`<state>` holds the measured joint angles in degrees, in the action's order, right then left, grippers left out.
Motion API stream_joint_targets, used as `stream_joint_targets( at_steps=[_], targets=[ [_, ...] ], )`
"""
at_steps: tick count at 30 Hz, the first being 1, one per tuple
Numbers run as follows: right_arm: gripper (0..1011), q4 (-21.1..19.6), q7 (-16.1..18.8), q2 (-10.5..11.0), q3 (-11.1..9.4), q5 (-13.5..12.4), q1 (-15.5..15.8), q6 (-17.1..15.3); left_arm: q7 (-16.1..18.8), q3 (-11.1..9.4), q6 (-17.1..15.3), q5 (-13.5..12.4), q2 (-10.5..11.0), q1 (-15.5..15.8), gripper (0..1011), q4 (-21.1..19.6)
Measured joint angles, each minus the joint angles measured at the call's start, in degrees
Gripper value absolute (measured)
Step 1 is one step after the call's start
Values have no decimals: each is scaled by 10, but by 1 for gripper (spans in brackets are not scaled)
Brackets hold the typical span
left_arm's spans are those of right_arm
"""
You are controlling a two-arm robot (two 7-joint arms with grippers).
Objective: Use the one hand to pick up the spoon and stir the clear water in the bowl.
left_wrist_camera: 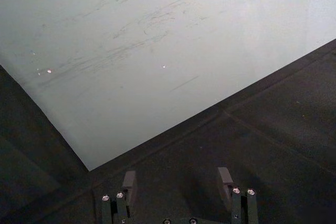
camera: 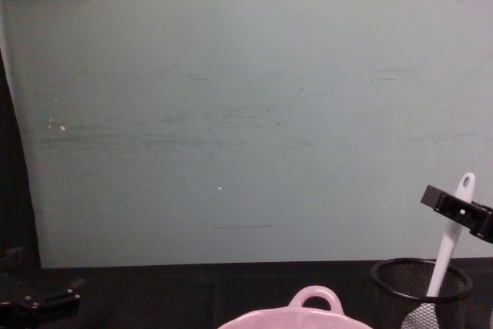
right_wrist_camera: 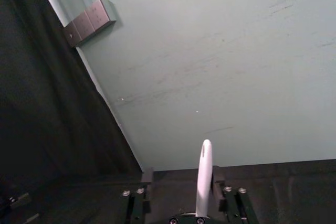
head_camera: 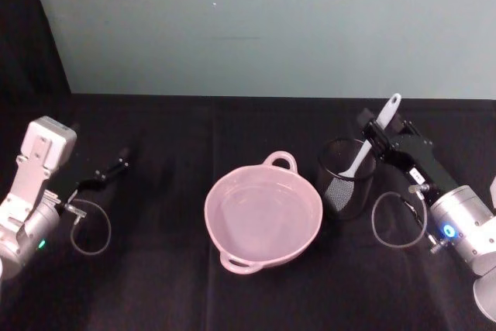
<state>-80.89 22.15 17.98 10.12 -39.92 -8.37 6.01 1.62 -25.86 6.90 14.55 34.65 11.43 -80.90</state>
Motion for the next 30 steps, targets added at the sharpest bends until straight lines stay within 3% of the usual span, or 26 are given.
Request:
stream_joint_targets(
  at_steps=[12,25,30],
  targets=[
    [998,0,-1,0,0,1,0,0,0,0,0,0,0,0,1005,0],
    [1003,0,-1,0,0,0,0,0,0,0,0,0,0,0,1005,0],
    [1003,-4,-6,5,4,15,0,0,0,0,0,0,0,0,1005,0]
  ],
)
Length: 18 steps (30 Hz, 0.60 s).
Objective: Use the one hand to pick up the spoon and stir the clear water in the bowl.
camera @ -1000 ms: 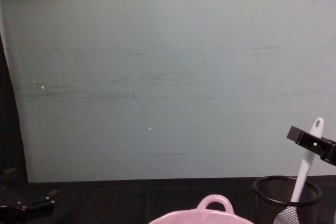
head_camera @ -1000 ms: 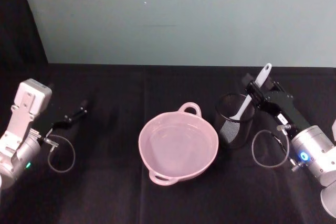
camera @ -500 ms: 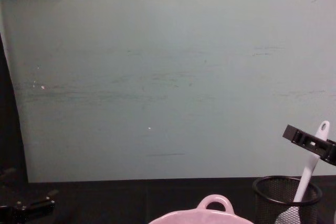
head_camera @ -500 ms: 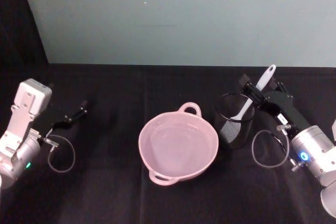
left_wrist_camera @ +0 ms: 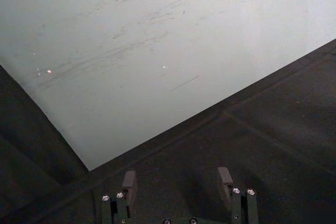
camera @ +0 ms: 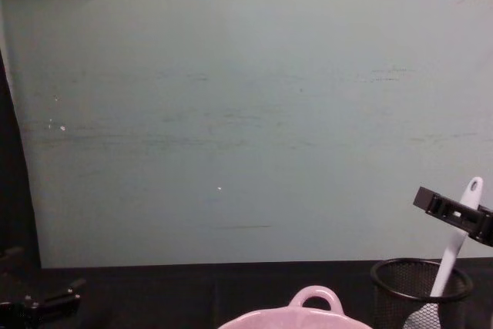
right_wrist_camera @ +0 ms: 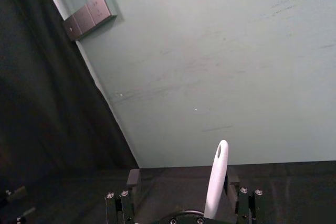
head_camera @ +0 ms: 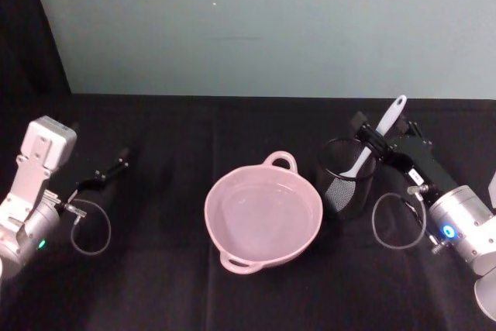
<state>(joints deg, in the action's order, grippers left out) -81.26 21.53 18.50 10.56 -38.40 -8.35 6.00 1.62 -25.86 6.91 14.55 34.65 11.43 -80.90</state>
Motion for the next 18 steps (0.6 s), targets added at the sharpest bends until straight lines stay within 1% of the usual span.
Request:
stream_joint_targets(
  at_steps=[3,10,13,14,15,16,17,18],
  targets=[
    [1002,-1,-6,2,1,8,0,0,0,0,0,0,0,0,1006,0],
    [1003,-10,-32,8,-1,44,2,-3,0,0,0,0,0,0,1005,0],
    [1003,-15,-49,10,-2,73,4,-3,0,0,0,0,0,0,1005,0],
    [1002,-15,-49,10,-2,73,4,-3,0,0,0,0,0,0,1006,0],
    [1003,-19,-58,11,-1,88,5,-3,0,0,0,0,0,0,1005,0],
    [1003,-20,-61,12,0,94,5,-2,0,0,0,0,0,0,1005,0],
    [1003,-23,-68,13,1,109,7,-1,0,0,0,0,0,0,1005,0],
    [1003,-25,-72,14,2,117,7,0,0,0,0,0,0,0,1005,0]
  ],
)
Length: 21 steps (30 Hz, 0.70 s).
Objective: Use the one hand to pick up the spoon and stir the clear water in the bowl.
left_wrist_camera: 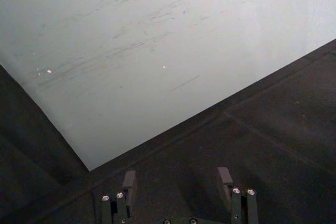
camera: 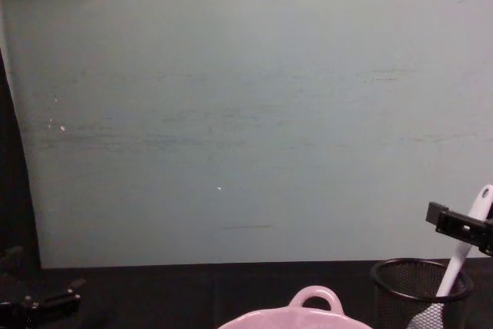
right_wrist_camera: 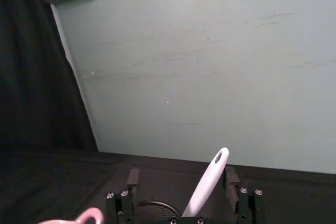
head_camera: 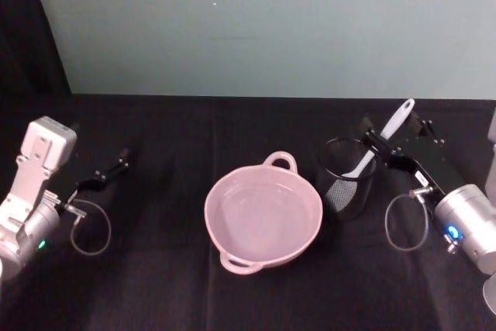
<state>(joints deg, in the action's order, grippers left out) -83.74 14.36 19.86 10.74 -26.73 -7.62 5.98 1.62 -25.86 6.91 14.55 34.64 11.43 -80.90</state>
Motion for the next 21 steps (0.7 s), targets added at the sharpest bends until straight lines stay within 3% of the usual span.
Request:
stream_joint_targets(
  at_steps=[9,21],
  targets=[
    [1002,-11,-33,6,8,80,5,6,0,0,0,0,0,0,1005,0],
    [1003,-61,-58,10,-1,138,41,5,0,0,0,0,0,0,1005,0]
  ],
)
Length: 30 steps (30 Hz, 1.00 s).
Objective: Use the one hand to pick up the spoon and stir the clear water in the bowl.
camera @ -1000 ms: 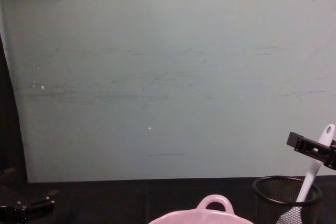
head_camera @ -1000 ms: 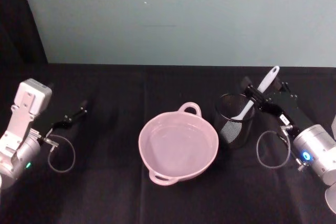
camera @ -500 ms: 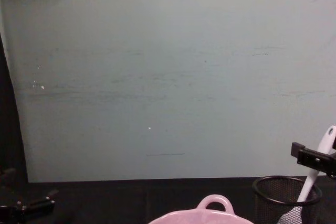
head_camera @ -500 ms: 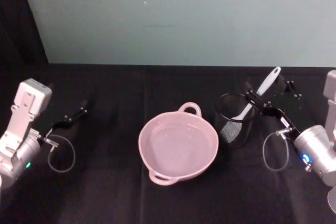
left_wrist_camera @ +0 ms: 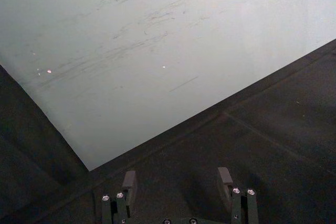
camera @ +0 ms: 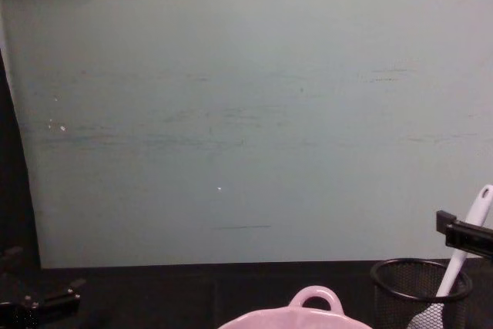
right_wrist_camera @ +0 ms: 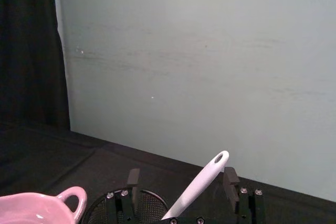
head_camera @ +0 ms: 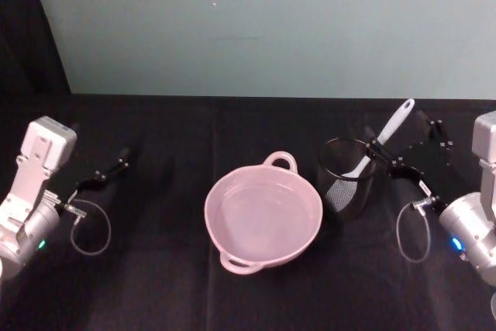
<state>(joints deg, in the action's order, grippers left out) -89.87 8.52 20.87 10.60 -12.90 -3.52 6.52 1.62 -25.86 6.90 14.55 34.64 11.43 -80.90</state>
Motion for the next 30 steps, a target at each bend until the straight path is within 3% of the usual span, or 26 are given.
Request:
stream_joint_targets(
  at_steps=[7,16,23,30],
  targets=[
    [1003,-42,-22,1,-14,27,36,2,0,0,0,0,0,0,1005,0],
    [1003,-113,-59,1,-42,75,106,27,0,0,0,0,0,0,1005,0],
    [1002,-123,-73,-4,-65,91,142,58,0,0,0,0,0,0,1005,0],
    [1003,-86,-80,-14,-85,101,156,110,0,0,0,0,0,0,1005,0]
  ],
)
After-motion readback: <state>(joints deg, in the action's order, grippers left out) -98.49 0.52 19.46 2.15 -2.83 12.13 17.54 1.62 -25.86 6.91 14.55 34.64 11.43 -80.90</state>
